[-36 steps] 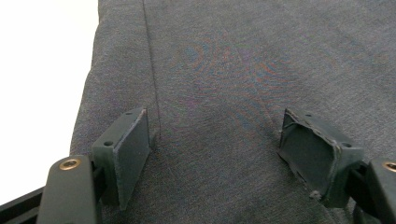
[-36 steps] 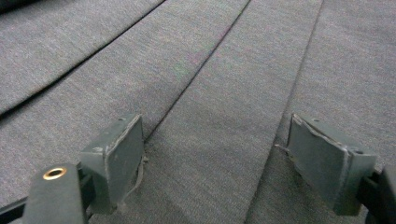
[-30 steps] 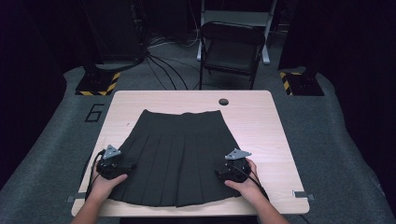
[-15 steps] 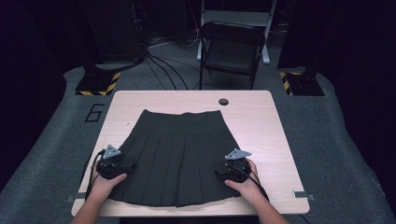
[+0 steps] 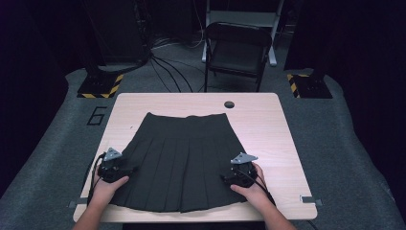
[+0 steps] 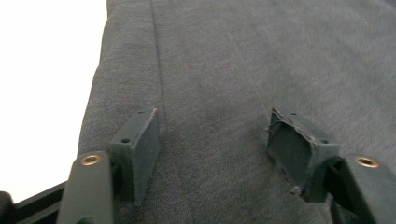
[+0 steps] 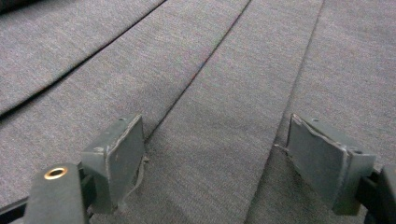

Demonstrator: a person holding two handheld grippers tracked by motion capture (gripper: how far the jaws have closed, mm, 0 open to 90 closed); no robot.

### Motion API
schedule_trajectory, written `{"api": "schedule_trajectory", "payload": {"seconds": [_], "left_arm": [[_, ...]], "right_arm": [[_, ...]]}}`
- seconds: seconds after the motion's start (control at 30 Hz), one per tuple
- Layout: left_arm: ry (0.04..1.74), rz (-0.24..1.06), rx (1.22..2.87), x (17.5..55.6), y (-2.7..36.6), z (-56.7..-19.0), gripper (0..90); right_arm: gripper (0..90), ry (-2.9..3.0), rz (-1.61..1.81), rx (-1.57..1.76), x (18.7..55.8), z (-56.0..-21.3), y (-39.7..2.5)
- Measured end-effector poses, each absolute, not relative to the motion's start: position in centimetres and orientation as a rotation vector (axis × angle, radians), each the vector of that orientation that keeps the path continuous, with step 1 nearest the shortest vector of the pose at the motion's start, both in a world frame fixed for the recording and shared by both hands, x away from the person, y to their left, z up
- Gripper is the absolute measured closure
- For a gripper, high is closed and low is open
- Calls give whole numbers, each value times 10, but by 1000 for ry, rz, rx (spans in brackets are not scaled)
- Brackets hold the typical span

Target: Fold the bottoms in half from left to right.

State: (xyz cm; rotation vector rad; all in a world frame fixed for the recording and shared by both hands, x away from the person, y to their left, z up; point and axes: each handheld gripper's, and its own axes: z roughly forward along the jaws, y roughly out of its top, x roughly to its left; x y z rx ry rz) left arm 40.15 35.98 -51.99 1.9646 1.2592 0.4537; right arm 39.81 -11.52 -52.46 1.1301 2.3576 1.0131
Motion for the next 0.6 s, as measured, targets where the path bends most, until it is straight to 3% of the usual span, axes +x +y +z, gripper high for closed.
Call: {"api": "schedule_trajectory", "payload": {"seconds": [0.37, 0.6], "left_arm": [[1230, 447, 1951, 417, 345, -486, 411], [1299, 405, 1842, 431, 353, -481, 447]], "right_arm": [[188, 2359, 1012, 1126, 398, -525, -115], [188, 2363, 1008, 1115, 398, -525, -116]]}}
